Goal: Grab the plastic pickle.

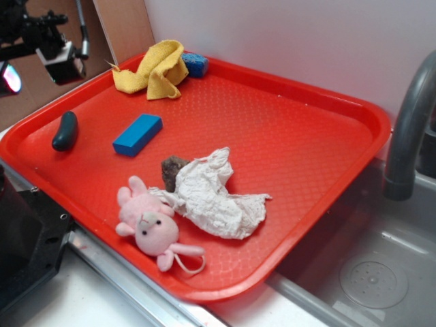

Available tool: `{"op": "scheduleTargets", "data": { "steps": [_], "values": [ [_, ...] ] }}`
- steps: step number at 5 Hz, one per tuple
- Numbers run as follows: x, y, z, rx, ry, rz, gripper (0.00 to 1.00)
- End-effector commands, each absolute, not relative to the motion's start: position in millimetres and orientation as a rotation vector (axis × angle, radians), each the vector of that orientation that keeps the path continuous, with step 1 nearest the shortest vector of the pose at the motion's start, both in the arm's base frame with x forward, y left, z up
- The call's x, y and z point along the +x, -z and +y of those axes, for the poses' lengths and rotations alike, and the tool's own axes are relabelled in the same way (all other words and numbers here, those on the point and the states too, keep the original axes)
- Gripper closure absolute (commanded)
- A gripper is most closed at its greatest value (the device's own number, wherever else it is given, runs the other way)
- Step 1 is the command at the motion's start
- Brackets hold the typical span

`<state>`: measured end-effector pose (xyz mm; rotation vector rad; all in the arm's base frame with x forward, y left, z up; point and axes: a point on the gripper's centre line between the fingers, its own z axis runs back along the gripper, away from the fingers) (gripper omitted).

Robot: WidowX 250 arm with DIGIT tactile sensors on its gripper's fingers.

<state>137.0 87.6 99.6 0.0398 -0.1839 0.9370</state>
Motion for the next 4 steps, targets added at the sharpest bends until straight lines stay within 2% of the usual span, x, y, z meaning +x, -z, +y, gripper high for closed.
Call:
{"op": "scheduleTargets", "data": {
  "steps": [1, 2, 3, 4],
  "values": [
    [139, -71, 109, 0.007, -0.882, -0.167, 0.00],
    [150, -47, 113, -0.036, -0.866, -0.143, 0.00],
    [156, -24, 112, -0.024, -0.865, -0.084, 0.00],
    [160, -10, 105, -0.006, -0.879, -0.026, 1.00]
  ]
}}
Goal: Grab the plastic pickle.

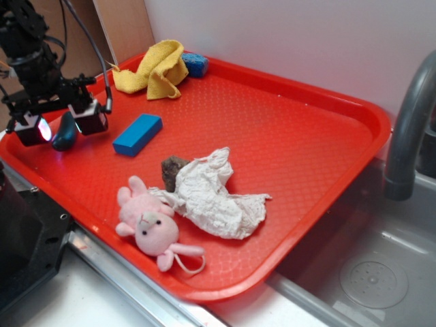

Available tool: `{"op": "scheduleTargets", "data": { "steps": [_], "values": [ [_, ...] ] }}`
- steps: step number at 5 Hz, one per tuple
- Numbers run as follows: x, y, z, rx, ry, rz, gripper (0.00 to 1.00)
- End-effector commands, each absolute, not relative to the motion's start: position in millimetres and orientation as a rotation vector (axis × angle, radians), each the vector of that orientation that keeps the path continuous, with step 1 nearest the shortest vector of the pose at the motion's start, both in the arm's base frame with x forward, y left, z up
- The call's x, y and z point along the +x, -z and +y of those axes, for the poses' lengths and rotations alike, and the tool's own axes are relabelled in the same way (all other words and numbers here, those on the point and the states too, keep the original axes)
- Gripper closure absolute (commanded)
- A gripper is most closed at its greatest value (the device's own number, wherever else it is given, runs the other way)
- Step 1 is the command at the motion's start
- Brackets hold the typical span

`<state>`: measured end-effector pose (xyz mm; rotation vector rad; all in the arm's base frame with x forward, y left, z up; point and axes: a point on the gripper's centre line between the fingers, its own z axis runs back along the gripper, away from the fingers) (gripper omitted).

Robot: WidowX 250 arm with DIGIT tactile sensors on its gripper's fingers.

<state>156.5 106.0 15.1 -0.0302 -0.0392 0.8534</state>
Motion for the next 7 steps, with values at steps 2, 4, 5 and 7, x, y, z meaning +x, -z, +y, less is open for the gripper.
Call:
{"op": "scheduleTargets", "data": {
  "steps": [2, 4, 5, 7],
  "values": [
    [172, -86, 92, -0.016, -0.594, -0.078, 1.00],
    [212, -187, 33, -0.042, -0.170, -0.181, 1.00],
    [227, -235, 11, 0.004, -0.093, -0.167, 1.00],
    [224, -264, 17, -0.019, -0.089, -0.157, 1.00]
  ]
}}
